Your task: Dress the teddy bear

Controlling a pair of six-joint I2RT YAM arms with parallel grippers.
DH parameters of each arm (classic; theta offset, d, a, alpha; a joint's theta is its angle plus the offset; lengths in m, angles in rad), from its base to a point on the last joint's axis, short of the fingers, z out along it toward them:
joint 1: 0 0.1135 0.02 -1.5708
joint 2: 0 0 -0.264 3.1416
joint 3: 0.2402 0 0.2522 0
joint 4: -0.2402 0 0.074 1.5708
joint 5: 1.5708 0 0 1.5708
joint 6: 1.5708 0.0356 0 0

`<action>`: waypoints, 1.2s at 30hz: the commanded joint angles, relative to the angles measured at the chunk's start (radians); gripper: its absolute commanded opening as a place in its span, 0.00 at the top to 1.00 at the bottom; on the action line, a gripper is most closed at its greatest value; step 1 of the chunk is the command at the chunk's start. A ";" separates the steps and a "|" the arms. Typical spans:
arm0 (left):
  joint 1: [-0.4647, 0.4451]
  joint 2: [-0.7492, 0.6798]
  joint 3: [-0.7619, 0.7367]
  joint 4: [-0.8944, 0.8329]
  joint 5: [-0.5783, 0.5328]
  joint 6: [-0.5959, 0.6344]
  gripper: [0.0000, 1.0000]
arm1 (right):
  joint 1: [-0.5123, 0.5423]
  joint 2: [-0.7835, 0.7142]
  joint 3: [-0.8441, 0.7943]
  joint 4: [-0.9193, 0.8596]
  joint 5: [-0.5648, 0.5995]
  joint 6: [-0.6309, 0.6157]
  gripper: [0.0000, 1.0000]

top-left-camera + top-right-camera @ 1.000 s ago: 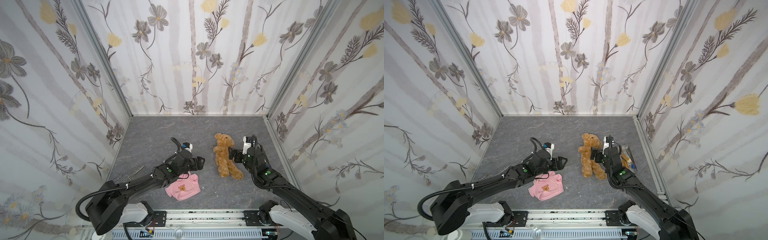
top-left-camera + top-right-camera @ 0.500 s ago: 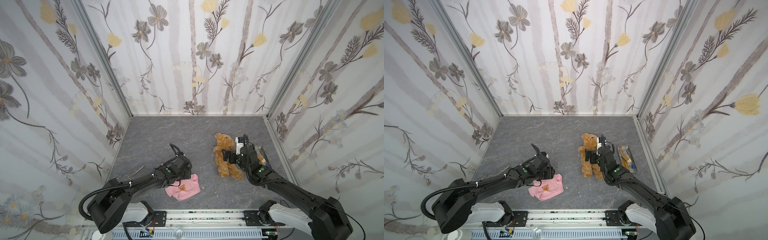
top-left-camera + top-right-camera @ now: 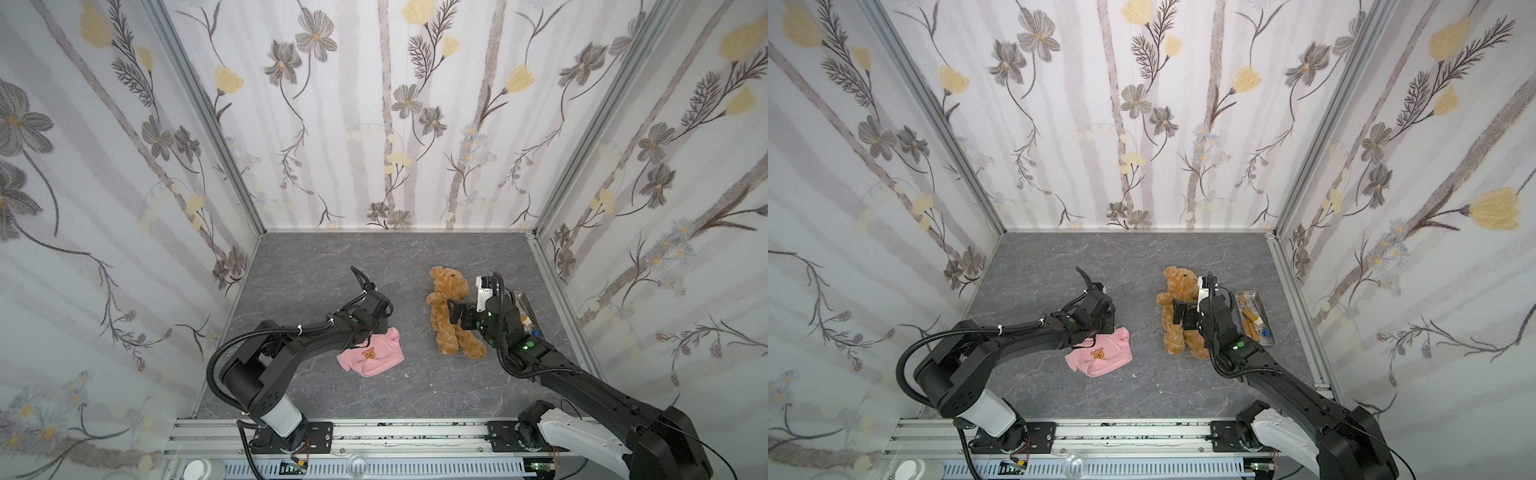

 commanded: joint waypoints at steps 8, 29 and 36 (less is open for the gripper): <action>0.116 0.184 0.316 0.064 0.091 0.166 0.41 | 0.011 -0.002 0.022 0.001 0.012 0.010 0.00; 0.081 -0.153 0.089 -0.255 0.333 0.650 0.23 | 0.038 0.133 0.072 0.086 -0.006 -0.028 0.00; 0.071 -0.010 0.162 -0.291 0.308 0.866 0.27 | 0.035 0.139 0.053 0.103 -0.034 -0.023 0.00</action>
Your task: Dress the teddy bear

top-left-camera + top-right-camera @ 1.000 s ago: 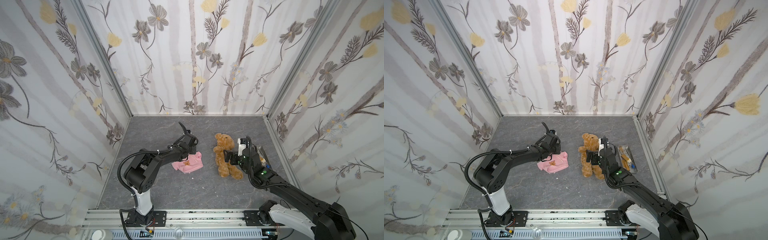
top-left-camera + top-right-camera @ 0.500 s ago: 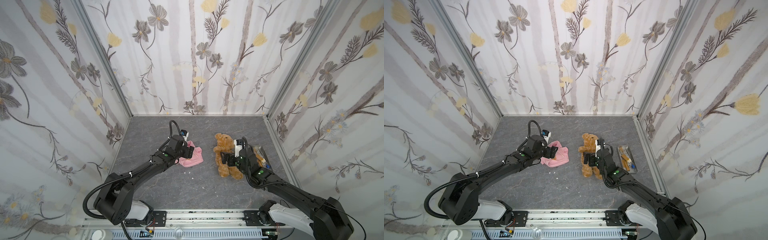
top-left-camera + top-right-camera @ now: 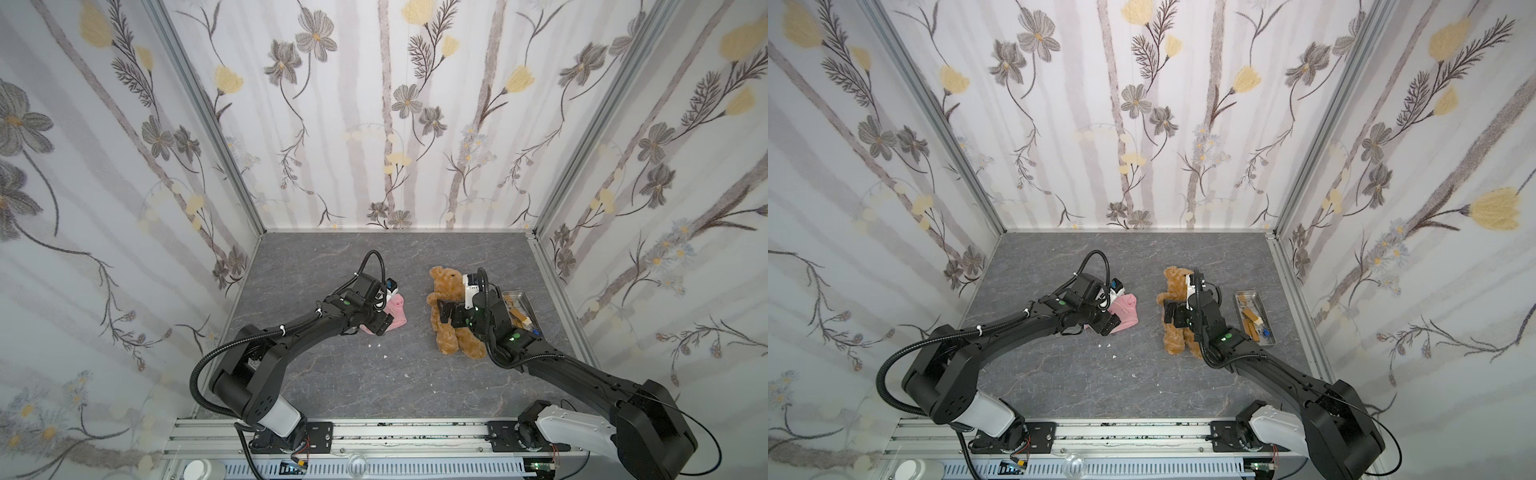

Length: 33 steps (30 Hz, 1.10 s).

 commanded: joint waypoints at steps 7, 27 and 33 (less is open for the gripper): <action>0.004 0.187 0.125 -0.120 0.013 0.243 0.34 | -0.014 -0.086 -0.041 0.020 0.011 -0.022 0.00; 0.042 0.257 0.192 -0.126 0.031 0.247 0.64 | -0.032 -0.107 -0.084 0.016 -0.006 0.018 0.00; 0.067 0.240 0.203 -0.126 0.061 0.248 0.64 | -0.031 -0.106 -0.089 0.020 -0.012 0.028 0.00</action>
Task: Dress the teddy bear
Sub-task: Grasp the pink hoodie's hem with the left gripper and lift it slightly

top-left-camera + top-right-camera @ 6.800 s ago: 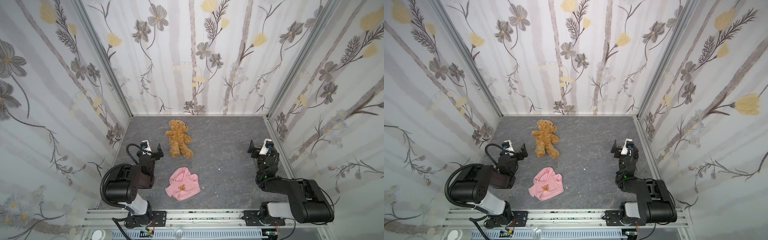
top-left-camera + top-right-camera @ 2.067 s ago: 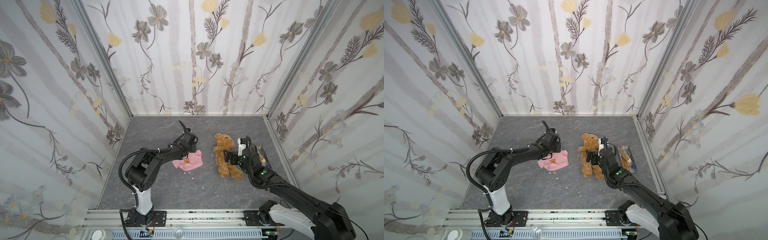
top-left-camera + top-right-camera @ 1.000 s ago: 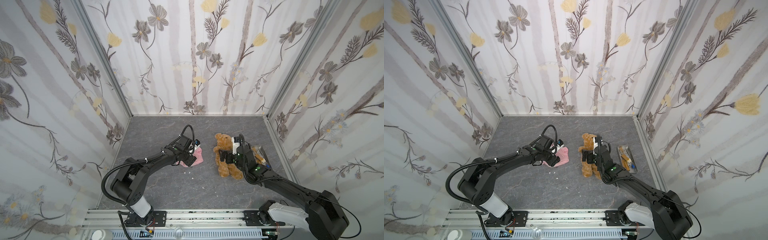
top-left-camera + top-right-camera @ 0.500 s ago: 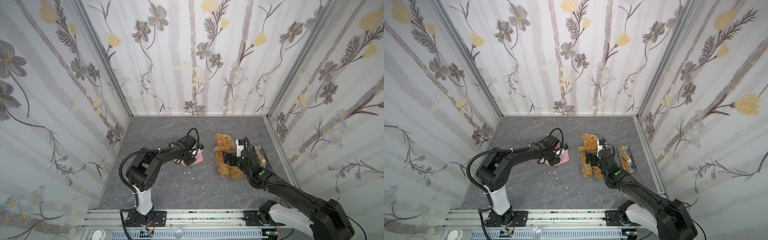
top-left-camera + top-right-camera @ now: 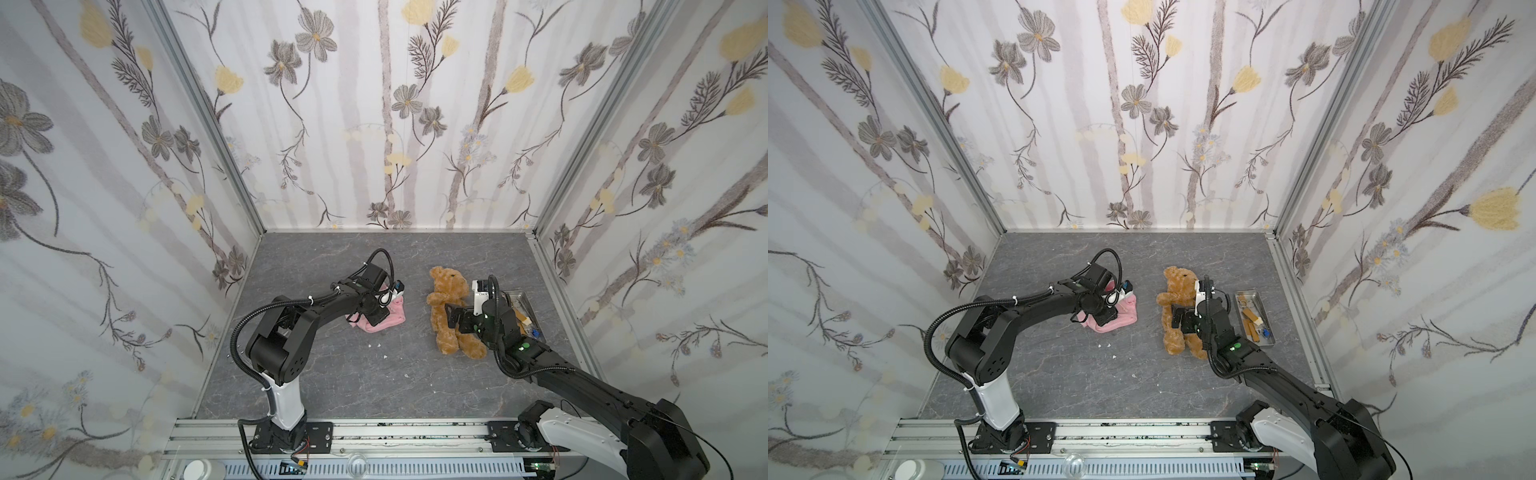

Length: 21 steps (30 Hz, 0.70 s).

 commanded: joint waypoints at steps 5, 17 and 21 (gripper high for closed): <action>0.016 0.014 0.001 -0.014 -0.004 0.014 0.65 | 0.000 0.006 -0.001 0.032 -0.013 0.016 0.00; 0.015 0.032 -0.005 -0.021 0.011 0.020 0.72 | 0.001 0.016 -0.001 0.031 -0.012 0.022 0.00; 0.017 0.014 0.010 -0.024 0.047 -0.009 0.79 | 0.000 0.009 0.001 0.035 -0.002 0.029 0.00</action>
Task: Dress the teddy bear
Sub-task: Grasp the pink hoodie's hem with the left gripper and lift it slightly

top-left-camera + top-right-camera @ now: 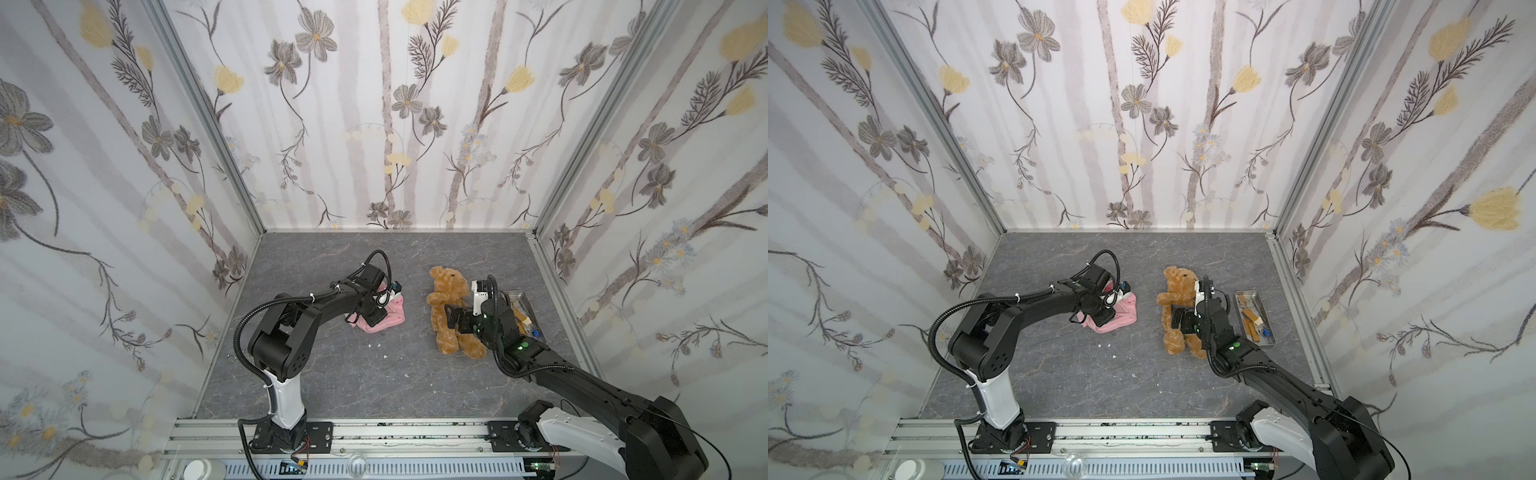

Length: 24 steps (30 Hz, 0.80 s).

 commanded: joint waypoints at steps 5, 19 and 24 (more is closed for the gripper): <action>0.033 -0.053 0.038 -0.010 0.140 -0.099 0.90 | -0.008 -0.013 0.015 0.022 0.037 0.009 0.00; 0.061 -0.115 -0.016 0.007 0.157 -0.192 0.63 | -0.063 0.042 0.073 0.036 0.000 -0.013 0.00; 0.038 -0.051 0.001 0.006 0.072 -0.164 0.55 | -0.062 0.059 0.044 0.065 -0.038 0.022 0.00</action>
